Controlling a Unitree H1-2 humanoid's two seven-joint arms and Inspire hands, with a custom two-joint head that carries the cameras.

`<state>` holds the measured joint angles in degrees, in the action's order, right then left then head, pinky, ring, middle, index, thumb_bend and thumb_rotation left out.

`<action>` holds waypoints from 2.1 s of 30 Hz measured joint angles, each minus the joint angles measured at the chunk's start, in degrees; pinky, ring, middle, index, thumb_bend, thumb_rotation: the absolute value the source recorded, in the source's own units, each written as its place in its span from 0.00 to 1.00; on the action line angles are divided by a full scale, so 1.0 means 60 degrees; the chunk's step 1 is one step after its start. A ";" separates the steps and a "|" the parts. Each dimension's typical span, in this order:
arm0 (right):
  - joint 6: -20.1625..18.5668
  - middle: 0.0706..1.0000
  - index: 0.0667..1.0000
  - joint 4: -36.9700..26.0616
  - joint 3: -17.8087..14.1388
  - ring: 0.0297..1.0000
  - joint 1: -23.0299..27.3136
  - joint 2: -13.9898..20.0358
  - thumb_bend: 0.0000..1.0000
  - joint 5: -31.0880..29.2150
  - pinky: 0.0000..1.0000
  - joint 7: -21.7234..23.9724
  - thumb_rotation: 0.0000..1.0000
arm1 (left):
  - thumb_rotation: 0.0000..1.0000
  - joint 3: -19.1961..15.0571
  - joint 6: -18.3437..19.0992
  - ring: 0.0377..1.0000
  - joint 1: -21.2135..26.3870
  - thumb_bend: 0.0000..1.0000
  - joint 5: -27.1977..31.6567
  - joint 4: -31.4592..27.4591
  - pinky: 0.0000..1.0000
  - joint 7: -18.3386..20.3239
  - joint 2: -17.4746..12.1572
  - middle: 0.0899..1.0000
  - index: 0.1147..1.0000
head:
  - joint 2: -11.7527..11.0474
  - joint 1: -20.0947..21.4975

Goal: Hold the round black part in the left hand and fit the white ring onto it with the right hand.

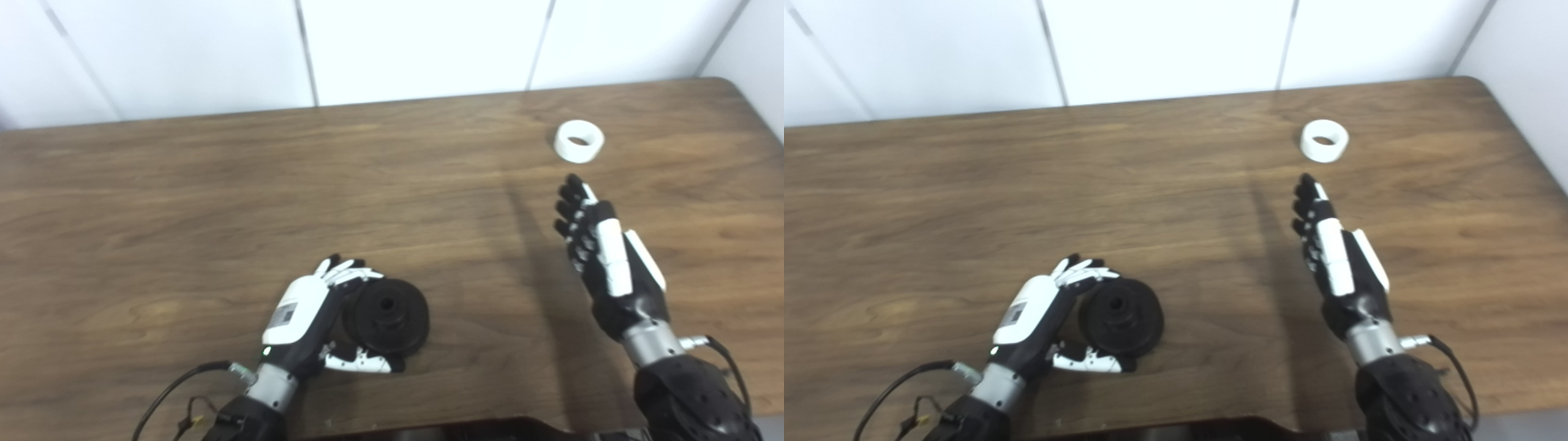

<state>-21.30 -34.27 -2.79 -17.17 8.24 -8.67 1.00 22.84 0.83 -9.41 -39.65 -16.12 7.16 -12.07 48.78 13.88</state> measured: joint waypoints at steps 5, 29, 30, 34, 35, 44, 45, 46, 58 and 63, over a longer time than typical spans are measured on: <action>0.0360 1.00 1.00 0.0074 0.0104 1.00 -0.0026 -0.0008 0.66 0.0183 1.00 -0.0022 1.00 | 0.06 -0.0025 -0.0216 0.89 -0.0059 0.52 0.0029 0.0064 1.00 0.0032 -0.0081 0.78 0.42 | -0.0732 0.0366; 0.2901 1.00 1.00 0.1735 0.0534 1.00 -0.0604 -0.0048 0.61 0.0279 1.00 -0.0003 0.98 | 0.06 -0.0216 -0.1500 0.86 -0.0254 0.52 -0.0100 0.0882 1.00 -0.1034 -0.0119 0.76 0.42 | -0.2975 0.0704; 0.2931 1.00 1.00 0.1790 0.0534 1.00 -0.0614 -0.0049 0.61 0.0276 1.00 0.0006 0.98 | 0.06 -0.0217 -0.1512 0.86 -0.0251 0.52 -0.0105 0.0892 1.00 -0.1050 -0.0119 0.76 0.42 | -0.3047 0.0718; 0.2945 1.00 1.00 0.1829 0.0530 1.00 -0.0650 -0.0053 0.62 0.0194 1.00 0.0037 0.98 | 0.05 -0.0220 -0.1567 0.85 -0.0243 0.52 -0.0129 0.0917 1.00 -0.1100 -0.0116 0.76 0.42 | -0.3063 0.0791; 0.2945 1.00 1.00 0.1829 0.0525 1.00 -0.0648 -0.0054 0.62 0.0179 1.00 0.0039 0.98 | 0.05 -0.0221 -0.1567 0.86 -0.0232 0.52 -0.0129 0.0924 1.00 -0.1100 -0.0117 0.76 0.42 | -0.3048 0.0792; 0.2374 0.98 0.98 0.1438 0.0316 1.00 -0.0364 -0.0042 0.59 0.0937 1.00 -0.0438 0.80 | 0.05 -0.0221 -0.1567 0.85 -0.0181 0.52 -0.0217 0.0978 1.00 -0.1150 -0.0115 0.75 0.42 | -0.3063 0.0865; 0.2145 0.98 0.98 0.1372 0.0283 1.00 -0.0242 -0.0034 0.59 0.0948 1.00 -0.0468 0.80 | 0.05 -0.0221 -0.1567 0.85 -0.0181 0.52 -0.0218 0.0983 1.00 -0.1150 -0.0115 0.75 0.42 | -0.3062 0.0865; 0.1901 0.98 0.98 0.1275 0.0236 1.00 -0.0073 -0.0024 0.58 0.0949 1.00 -0.0504 0.82 | 0.05 -0.0222 -0.1567 0.86 -0.0175 0.52 -0.0219 0.0994 1.00 -0.1151 -0.0113 0.75 0.42 | -0.3062 0.0865; -0.0647 0.98 0.98 -0.0312 -0.0367 1.00 0.1735 0.0596 0.62 0.1266 1.00 -0.0371 0.85 | 0.05 -0.0194 -0.1622 0.87 -0.0026 0.52 -0.0233 0.1122 1.00 -0.1174 -0.0112 0.76 0.42 | -0.3062 0.0996; -0.0979 0.98 0.98 -0.0394 -0.0644 1.00 0.2437 0.1184 0.62 0.1410 1.00 -0.0229 0.84 | 0.05 -0.0191 -0.1623 0.87 0.0058 0.52 -0.0233 0.1191 1.00 -0.1178 -0.0113 0.77 0.42 | -0.3062 0.1041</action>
<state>-27.18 -36.63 -6.65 -2.54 15.34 -0.21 -0.37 21.69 -8.91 -9.06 -41.05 -8.98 0.09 -12.75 30.41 20.13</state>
